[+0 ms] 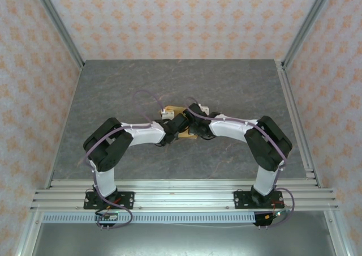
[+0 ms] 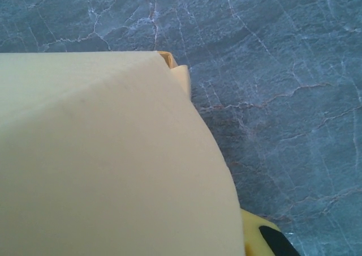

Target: Fold the paper box

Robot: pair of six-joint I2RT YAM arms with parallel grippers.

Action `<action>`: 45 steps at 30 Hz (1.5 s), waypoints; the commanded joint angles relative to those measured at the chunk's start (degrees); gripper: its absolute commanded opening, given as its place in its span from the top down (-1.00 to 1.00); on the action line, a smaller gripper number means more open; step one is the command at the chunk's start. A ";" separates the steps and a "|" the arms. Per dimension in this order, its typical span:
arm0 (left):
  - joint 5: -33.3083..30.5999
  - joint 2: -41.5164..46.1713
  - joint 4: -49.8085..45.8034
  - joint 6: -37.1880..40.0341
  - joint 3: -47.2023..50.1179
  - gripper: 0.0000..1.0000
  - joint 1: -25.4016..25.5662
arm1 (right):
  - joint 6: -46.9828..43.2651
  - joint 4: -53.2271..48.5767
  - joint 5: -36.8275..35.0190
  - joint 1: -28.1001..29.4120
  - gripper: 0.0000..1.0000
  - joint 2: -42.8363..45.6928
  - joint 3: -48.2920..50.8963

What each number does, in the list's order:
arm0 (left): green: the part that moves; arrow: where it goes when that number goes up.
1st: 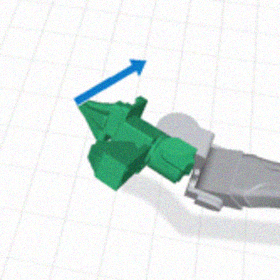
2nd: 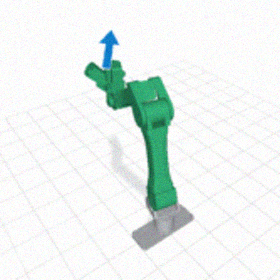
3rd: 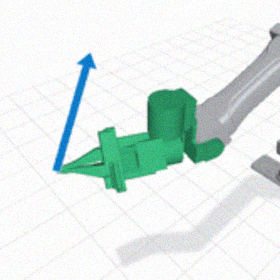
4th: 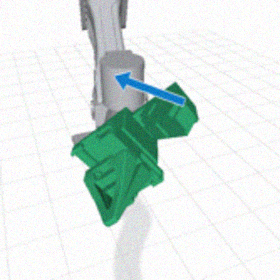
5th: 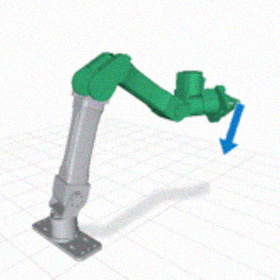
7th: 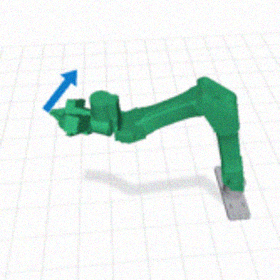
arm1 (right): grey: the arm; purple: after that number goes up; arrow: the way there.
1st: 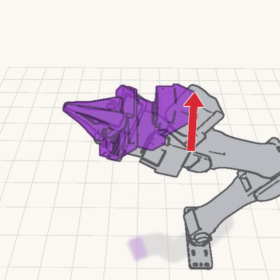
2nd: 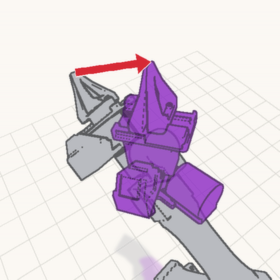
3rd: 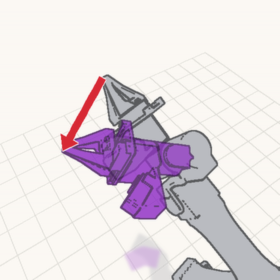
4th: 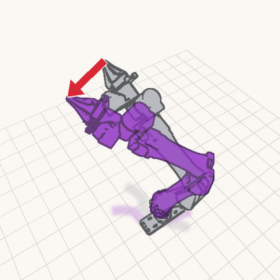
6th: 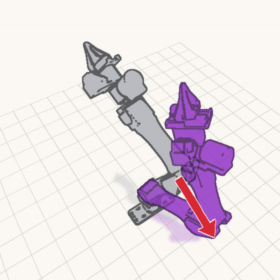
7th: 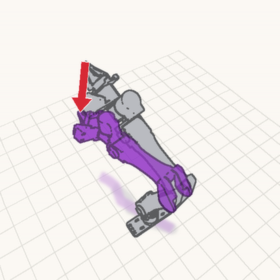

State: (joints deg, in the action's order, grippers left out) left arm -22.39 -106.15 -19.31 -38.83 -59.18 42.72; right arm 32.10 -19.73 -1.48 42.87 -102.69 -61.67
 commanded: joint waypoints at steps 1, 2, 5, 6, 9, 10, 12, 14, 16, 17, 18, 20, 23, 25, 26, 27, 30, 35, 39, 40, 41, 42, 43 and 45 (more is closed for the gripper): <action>-3.86 -0.93 -9.08 -2.33 -2.68 0.97 -1.16 | -1.16 -6.64 -3.37 3.35 0.98 0.17 0.16; -5.08 -0.90 -10.08 -2.85 -3.09 1.00 -1.19 | -1.04 -6.51 -3.02 3.36 0.98 0.27 0.46; -7.41 -1.62 -11.96 -3.97 -4.51 1.00 -1.32 | -0.44 -6.55 -2.58 3.36 0.98 0.08 0.85; -7.32 -1.93 -12.23 -4.06 -5.02 1.00 -1.45 | -0.35 -6.62 -2.46 3.36 0.99 0.04 0.94; -5.02 -1.67 -10.75 -2.90 -5.23 0.92 -1.43 | -0.09 -6.64 -2.44 3.45 0.99 -0.05 1.11; -3.72 -1.12 -9.95 -2.26 -4.93 0.77 -1.42 | -0.17 -6.64 -2.39 3.45 0.99 -0.05 1.11; -1.32 1.02 -8.10 -1.00 -3.96 0.49 -1.32 | -0.33 -7.03 -2.31 3.44 0.99 -0.30 0.73; 0.18 3.40 -7.31 0.00 -3.28 0.23 -1.32 | -0.58 -7.17 -2.23 3.49 0.99 -0.31 0.26; 1.15 5.97 -6.67 0.93 -2.65 0.15 -1.33 | -0.64 -7.25 -2.11 3.53 0.99 -0.49 -0.19; 1.17 7.36 -6.47 1.19 -2.44 0.13 -1.37 | -0.71 -7.26 -1.93 3.53 0.99 -0.69 -0.37; 1.26 8.25 -6.23 1.36 -2.28 0.13 -1.32 | -0.79 -7.26 -1.88 3.53 0.99 -0.73 -0.47; 1.35 9.59 -5.36 1.52 -1.91 0.13 -1.46 | -0.80 -7.17 -1.78 3.62 0.99 -0.94 -0.69; 1.69 10.07 -3.79 1.56 -1.84 0.11 -1.76 | -0.85 -7.26 -1.78 3.79 0.99 -1.01 -0.77; 2.00 9.75 -3.17 1.65 -1.98 0.02 -2.08 | -0.84 -7.42 -1.84 3.88 0.99 -1.06 -0.91; 1.82 9.44 -3.19 1.52 -2.26 0.01 -2.26 | -0.87 -7.43 -1.82 3.95 0.99 -1.09 -0.91; 1.26 9.17 -3.35 1.35 -2.38 0.01 -2.37 | -0.98 -7.43 -1.90 4.05 0.99 -1.02 -0.91; -0.34 8.49 -3.04 0.71 -2.16 0.06 -2.81 | -0.81 -7.34 -1.92 4.22 0.99 -1.20 -0.91; 0.56 7.84 -1.38 1.21 -2.38 0.36 -2.91 | -0.63 -7.92 -1.86 4.41 0.99 -2.19 -1.38; 6.94 9.89 -0.33 3.61 -1.47 -0.48 -2.00 | -0.76 -10.35 -3.72 4.41 0.96 -3.77 -3.19; 8.02 10.78 -0.29 3.79 -0.72 -0.53 -1.80 | -0.80 -10.80 -4.11 4.41 0.96 -4.28 -3.70; 9.49 11.79 0.02 3.85 0.21 -0.57 -1.68 | -0.76 -11.07 -4.38 4.41 0.95 -4.82 -4.21; 10.68 12.67 0.31 3.76 1.33 -0.60 -1.72 | -0.74 -11.16 -4.58 4.41 0.94 -5.23 -4.48; 12.01 13.92 0.73 3.76 2.57 -0.64 -1.70 | -0.60 -11.12 -4.67 4.41 0.95 -5.43 -4.73; 14.80 16.65 1.61 3.67 5.30 -0.73 -1.70 | -0.54 -10.94 -4.43 4.41 0.92 -5.81 -4.93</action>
State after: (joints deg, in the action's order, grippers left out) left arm -10.79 -95.09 -23.97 -35.92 -55.16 40.45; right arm 33.45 -23.81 -3.68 45.25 -106.02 -66.48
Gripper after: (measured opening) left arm 0.854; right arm 0.061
